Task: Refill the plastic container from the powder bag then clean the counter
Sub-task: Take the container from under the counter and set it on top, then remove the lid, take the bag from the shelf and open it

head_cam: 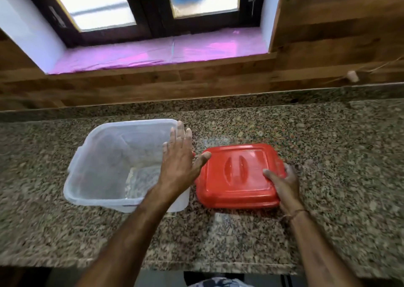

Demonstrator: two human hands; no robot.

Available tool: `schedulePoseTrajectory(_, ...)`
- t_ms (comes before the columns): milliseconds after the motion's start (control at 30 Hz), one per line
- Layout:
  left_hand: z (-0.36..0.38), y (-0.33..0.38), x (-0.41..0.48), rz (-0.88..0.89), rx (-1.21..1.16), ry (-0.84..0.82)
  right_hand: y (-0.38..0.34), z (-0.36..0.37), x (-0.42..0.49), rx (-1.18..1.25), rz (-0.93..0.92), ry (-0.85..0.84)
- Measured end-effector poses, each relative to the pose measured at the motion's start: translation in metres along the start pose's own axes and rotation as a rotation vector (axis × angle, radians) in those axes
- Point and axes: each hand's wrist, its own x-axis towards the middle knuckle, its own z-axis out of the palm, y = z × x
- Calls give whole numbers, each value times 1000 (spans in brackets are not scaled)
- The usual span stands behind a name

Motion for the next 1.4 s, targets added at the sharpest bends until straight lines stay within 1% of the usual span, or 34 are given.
schedulePoseTrajectory(67, 2, 2, 1, 0, 17, 12, 15, 2, 5, -106, -24, 29)
schedulePoseTrajectory(200, 4, 0, 2, -8, 44, 22, 23, 3, 1, -439, -99, 76)
schedulePoseTrajectory(300, 5, -1, 1, -13, 61, 26, 27, 6, -1, -604, -166, 92)
schedulePoseTrajectory(533, 7, -3, 2, -6, 64, 37, 32, 10, -8, -813, -224, 46)
schedulePoseTrajectory(633, 6, -3, 3, -8, 69, 35, 25, 15, -13, -814, -221, 58)
schedulePoseTrajectory(700, 4, -3, 2, -12, 45, 35, 16, 23, -20, -795, -273, 68)
schedulePoseTrajectory(767, -1, -4, 1, -15, -4, 40, -1, 35, -28, -736, -358, 61)
schedulePoseTrajectory(867, -15, -14, -4, -16, -48, 86, -45, 65, -45, -601, -501, 26)
schedulePoseTrajectory(933, -32, -29, -9, -23, -44, 138, -81, 88, -62, -494, -618, 9)
schedulePoseTrajectory(1033, -67, -64, -24, -68, -39, 246, -131, 129, -93, -400, -822, -15)
schedulePoseTrajectory(1100, -93, -97, -40, -114, -36, 317, -155, 163, -118, -341, -937, -76)
schedulePoseTrajectory(1200, -136, -154, -73, -170, 1, 410, -180, 226, -166, -317, -1101, -223)
schedulePoseTrajectory(1300, -183, -215, -115, -225, 64, 499, -194, 294, -228, -421, -1250, -354)
schedulePoseTrajectory(1400, -227, -279, -165, -289, 59, 572, -205, 362, -294, -558, -1366, -493)
